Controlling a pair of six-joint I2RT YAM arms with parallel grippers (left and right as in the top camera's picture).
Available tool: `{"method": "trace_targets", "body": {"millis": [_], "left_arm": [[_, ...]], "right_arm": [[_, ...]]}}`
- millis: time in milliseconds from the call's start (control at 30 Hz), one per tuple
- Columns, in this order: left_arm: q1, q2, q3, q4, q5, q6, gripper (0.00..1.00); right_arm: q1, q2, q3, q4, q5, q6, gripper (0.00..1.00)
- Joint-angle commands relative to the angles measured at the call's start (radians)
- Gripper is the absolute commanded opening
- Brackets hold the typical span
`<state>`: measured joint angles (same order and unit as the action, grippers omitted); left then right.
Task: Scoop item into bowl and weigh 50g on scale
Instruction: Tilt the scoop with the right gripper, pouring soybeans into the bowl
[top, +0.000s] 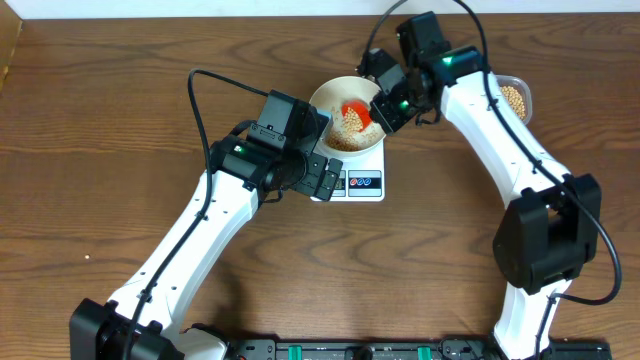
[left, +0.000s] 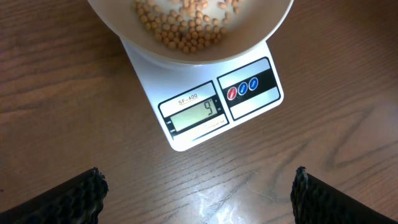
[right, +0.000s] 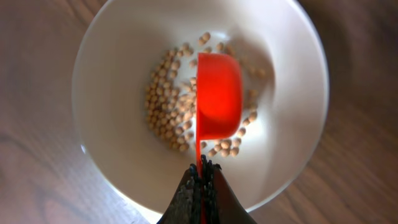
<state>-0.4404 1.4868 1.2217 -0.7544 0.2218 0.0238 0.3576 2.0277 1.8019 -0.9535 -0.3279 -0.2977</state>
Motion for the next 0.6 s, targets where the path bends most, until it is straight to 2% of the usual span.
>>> {"method": "trace_targets", "body": {"millis": [0, 567], "left_arm": [[0.002, 0.010, -0.010, 0.000, -0.013, 0.002, 0.97], [0.002, 0.010, -0.010, 0.000, -0.013, 0.002, 0.96]], "right_arm": [[0.029, -0.040, 0.050, 0.002, 0.103, -0.045, 0.01], [0.048, -0.082, 0.146, -0.021, 0.128, -0.112, 0.01]]}}
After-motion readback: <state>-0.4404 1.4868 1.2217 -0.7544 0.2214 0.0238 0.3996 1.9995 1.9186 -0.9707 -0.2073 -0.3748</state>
